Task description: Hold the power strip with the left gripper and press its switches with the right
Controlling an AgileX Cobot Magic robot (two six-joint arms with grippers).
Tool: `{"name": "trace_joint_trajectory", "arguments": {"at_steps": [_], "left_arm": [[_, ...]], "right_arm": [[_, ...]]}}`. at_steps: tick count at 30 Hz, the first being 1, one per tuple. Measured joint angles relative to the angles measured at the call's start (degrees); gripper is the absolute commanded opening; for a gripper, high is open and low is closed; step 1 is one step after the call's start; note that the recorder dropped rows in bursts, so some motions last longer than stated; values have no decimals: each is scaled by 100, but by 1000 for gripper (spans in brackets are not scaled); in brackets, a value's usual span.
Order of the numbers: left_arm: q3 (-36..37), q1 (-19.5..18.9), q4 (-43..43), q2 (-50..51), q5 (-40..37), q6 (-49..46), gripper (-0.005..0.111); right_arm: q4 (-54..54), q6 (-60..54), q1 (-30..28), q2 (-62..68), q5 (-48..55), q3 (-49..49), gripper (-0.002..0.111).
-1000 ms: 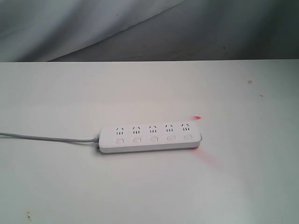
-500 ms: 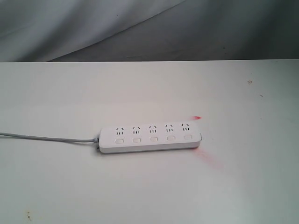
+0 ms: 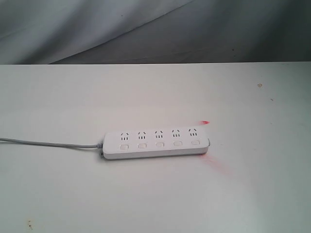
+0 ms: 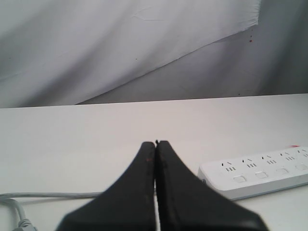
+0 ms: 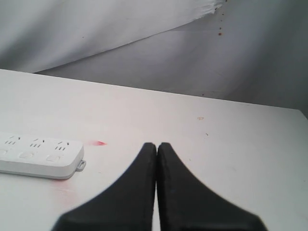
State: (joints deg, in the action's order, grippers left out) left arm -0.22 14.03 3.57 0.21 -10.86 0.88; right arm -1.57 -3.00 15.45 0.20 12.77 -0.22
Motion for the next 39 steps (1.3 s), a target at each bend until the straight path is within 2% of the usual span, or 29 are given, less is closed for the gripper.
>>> {"name": "trace_joint_trajectory", "arguments": {"at_steps": [13, 39], "left_arm": [[0, 0, 0, 0, 0, 0, 0], [0, 0, 0, 0, 0, 0, 0]], "right_arm": [[0, 0, -517, 0, -25, 0, 0], [0, 0, -644, 0, -25, 0, 0]]}}
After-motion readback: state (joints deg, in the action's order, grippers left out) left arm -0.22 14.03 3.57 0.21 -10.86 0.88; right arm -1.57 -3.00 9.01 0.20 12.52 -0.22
